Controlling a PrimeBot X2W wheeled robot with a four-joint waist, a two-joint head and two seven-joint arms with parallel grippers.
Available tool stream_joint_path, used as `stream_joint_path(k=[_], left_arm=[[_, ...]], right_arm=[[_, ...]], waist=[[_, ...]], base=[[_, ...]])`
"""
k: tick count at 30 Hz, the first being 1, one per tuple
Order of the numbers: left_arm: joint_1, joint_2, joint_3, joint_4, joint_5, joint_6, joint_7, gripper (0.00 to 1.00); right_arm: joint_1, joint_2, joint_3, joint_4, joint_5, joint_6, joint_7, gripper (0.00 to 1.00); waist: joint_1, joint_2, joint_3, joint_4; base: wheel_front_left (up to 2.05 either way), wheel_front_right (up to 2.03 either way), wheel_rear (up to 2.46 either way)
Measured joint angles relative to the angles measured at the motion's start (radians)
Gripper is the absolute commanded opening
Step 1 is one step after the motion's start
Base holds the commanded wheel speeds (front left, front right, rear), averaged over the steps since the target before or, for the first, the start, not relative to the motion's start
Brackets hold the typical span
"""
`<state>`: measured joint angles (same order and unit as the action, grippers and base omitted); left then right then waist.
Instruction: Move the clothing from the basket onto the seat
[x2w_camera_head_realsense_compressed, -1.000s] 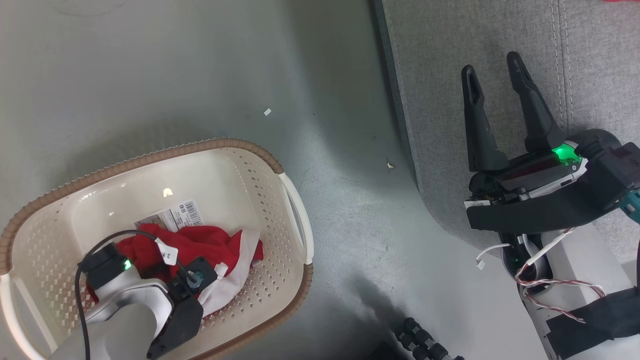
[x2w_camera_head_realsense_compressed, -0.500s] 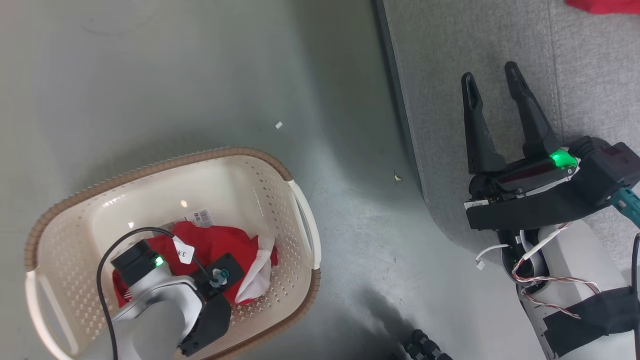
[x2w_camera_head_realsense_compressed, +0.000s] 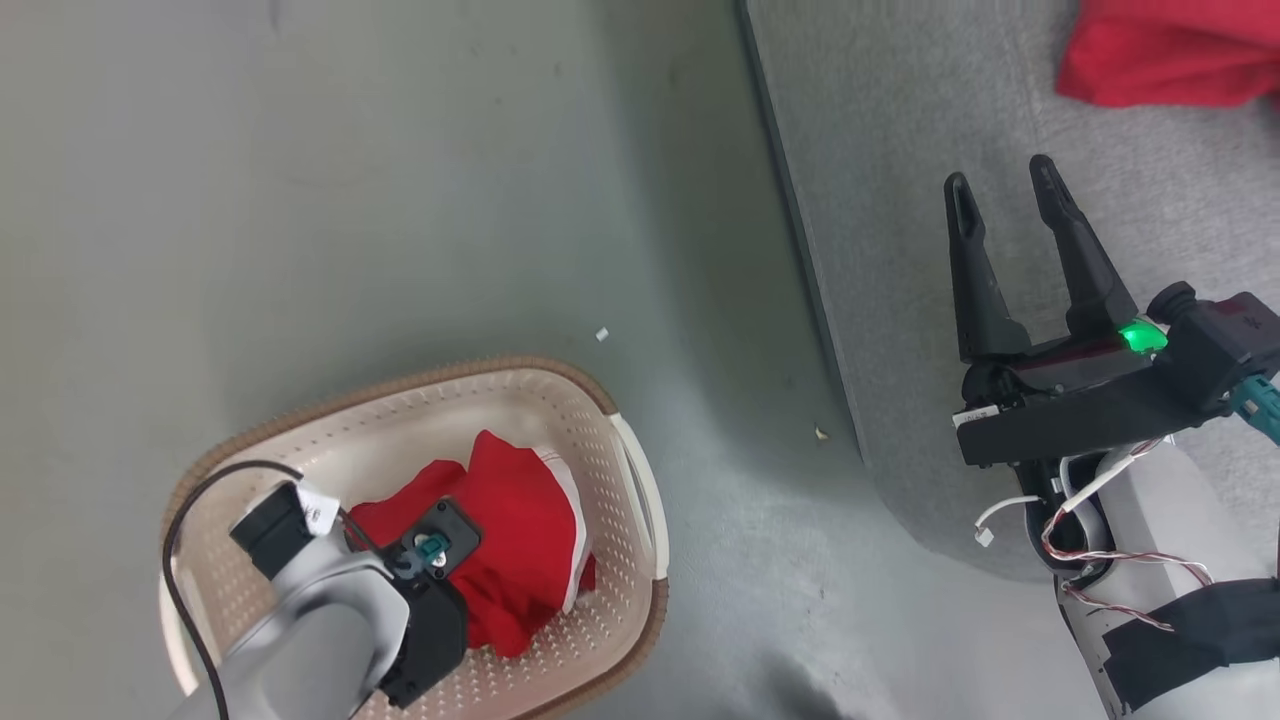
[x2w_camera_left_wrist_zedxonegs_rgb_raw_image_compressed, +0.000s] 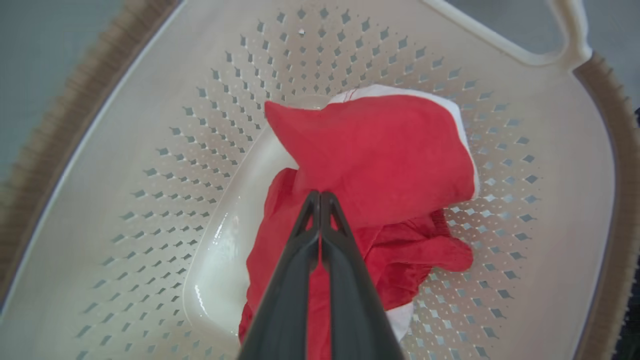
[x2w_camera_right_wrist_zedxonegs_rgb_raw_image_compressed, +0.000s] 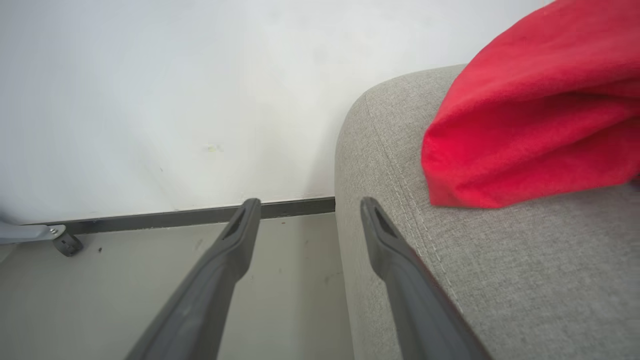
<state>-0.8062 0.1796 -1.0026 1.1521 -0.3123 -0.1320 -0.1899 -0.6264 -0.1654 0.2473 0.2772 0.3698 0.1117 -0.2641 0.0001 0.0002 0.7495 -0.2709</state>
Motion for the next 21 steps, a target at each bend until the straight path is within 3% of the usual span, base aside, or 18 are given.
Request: stream_joint_path(k=[21], left_arm=[[0.16,-0.022,0.048,-0.096,-0.181,0.0,-0.059,0.0]], right_arm=[[0.106,-0.036,-0.03,0.071,0.017,0.009,0.0,1.0]], waist=[[-0.0003,-0.0002,-0.283,0.073]], base=[[0.0,0.0,0.0]])
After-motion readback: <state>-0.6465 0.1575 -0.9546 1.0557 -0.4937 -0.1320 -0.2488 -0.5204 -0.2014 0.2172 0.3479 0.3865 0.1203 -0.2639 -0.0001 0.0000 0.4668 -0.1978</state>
